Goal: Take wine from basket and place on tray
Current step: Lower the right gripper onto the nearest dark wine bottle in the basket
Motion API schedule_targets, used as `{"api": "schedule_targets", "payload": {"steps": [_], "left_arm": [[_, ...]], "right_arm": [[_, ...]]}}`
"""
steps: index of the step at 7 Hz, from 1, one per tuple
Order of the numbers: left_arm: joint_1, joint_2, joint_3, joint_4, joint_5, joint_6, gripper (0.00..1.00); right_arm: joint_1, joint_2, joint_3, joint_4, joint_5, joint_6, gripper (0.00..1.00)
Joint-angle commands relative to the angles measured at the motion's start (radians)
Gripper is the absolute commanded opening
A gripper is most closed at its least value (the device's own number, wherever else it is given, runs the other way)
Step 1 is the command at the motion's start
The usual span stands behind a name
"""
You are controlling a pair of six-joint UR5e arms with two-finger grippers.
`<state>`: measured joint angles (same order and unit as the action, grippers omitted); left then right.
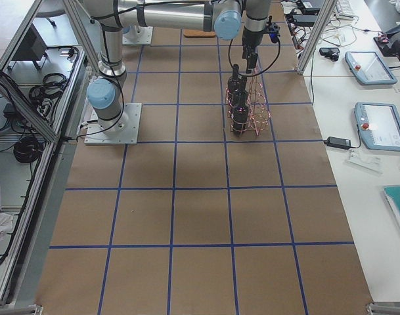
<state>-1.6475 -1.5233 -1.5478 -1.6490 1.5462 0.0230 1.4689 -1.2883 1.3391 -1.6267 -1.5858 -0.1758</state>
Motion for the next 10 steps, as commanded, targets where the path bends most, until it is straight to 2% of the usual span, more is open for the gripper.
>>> {"api": "schedule_targets", "payload": {"steps": [1, 2, 3, 5, 7, 8, 10], "left_arm": [[0.000, 0.000, 0.000, 0.002, 0.000, 0.000, 1.00], [0.000, 0.000, 0.000, 0.002, 0.000, 0.000, 1.00], [0.000, 0.000, 0.000, 0.000, 0.000, 0.000, 1.00], [0.000, 0.000, 0.000, 0.000, 0.000, 0.000, 1.00], [0.000, 0.000, 0.000, 0.000, 0.000, 0.000, 1.00], [0.000, 0.000, 0.000, 0.000, 0.000, 0.000, 1.00], [0.000, 0.002, 0.000, 0.000, 0.000, 0.000, 1.00]], "right_arm": [[-0.024, -0.002, 0.095, -0.087, 0.000, -0.030, 0.96], [-0.028, 0.003, 0.100, -0.088, 0.001, -0.043, 0.93], [-0.029, 0.004, 0.100, -0.088, 0.001, -0.048, 0.84], [-0.029, 0.009, 0.100, -0.091, 0.003, -0.054, 0.52], [-0.029, 0.009, 0.100, -0.091, -0.002, -0.056, 0.36], [-0.029, 0.007, 0.100, -0.088, -0.003, -0.056, 0.29], [-0.030, -0.017, 0.075, -0.078, -0.003, -0.053, 0.29]]}}
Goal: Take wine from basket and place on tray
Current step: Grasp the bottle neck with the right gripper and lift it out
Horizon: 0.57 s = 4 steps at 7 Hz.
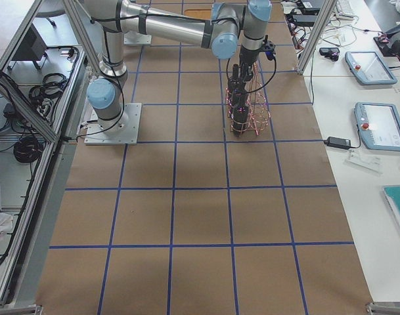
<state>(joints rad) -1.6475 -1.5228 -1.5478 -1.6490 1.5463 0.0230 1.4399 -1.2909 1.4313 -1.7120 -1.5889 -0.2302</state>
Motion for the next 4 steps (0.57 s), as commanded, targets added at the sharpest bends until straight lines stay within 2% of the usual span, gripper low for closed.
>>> {"api": "schedule_targets", "payload": {"steps": [1, 3, 4], "left_arm": [[0.000, 0.001, 0.000, 0.000, 0.000, 0.000, 1.00], [0.000, 0.001, 0.000, 0.000, 0.000, 0.000, 1.00], [0.000, 0.000, 0.000, 0.000, 0.000, 0.000, 1.00]], "right_arm": [[0.001, -0.059, -0.052, 0.037, 0.000, 0.002, 0.29], [-0.001, -0.090, -0.174, 0.206, -0.002, 0.002, 0.29], [0.001, -0.129, -0.196, 0.253, -0.002, 0.003, 0.29]]}}
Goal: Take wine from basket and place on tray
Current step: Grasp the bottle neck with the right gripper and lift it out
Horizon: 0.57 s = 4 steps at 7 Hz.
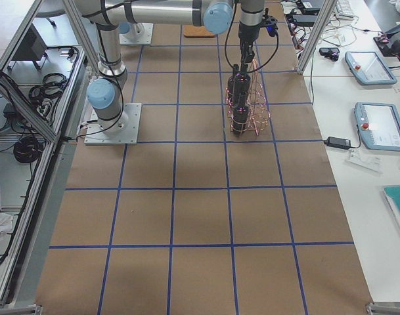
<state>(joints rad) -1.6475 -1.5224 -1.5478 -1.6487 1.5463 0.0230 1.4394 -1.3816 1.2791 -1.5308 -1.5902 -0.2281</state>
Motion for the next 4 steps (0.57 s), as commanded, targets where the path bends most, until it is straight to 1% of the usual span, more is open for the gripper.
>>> {"api": "schedule_targets", "payload": {"steps": [1, 2, 4], "left_arm": [[0.000, -0.001, 0.000, 0.000, 0.000, 0.000, 1.00], [0.000, -0.001, 0.000, 0.000, 0.000, 0.000, 1.00], [0.000, -0.001, 0.000, 0.000, 0.000, 0.000, 1.00]], "right_arm": [[0.001, -0.066, -0.044, 0.089, -0.002, 0.001, 0.29], [0.006, -0.095, -0.035, 0.144, -0.043, 0.001, 0.28], [0.012, -0.181, 0.015, 0.243, -0.047, 0.015, 0.24]]}}
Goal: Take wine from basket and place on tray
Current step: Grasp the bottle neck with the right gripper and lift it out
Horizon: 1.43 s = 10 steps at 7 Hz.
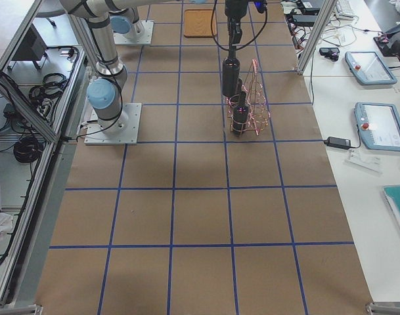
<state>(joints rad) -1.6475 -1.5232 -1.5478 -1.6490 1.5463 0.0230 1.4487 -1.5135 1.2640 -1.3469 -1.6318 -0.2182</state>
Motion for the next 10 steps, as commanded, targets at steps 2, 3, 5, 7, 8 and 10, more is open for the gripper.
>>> {"api": "schedule_targets", "payload": {"steps": [2, 3, 5, 7, 8, 10], "left_arm": [[0.000, 0.000, -0.003, 0.003, -0.002, 0.000, 1.00], [0.000, 0.000, -0.003, 0.002, 0.000, 0.000, 1.00], [0.000, 0.002, -0.006, 0.000, 0.000, 0.000, 1.00], [0.000, 0.008, -0.029, 0.000, 0.000, 0.000, 1.00], [0.000, 0.011, -0.032, 0.005, -0.002, 0.003, 1.00], [0.000, 0.012, -0.034, 0.008, -0.002, 0.002, 1.00]], "right_arm": [[0.028, -0.158, 0.195, 0.057, 0.007, 0.115, 0.21], [0.071, -0.184, 0.256, 0.029, 0.007, 0.140, 0.21], [0.198, -0.162, 0.285, 0.014, 0.007, 0.306, 0.19], [0.313, -0.107, 0.291, -0.067, 0.013, 0.458, 0.19], [0.402, -0.058, 0.291, -0.131, 0.039, 0.587, 0.19], [0.496, 0.037, 0.270, -0.260, 0.047, 0.722, 0.20]]}}
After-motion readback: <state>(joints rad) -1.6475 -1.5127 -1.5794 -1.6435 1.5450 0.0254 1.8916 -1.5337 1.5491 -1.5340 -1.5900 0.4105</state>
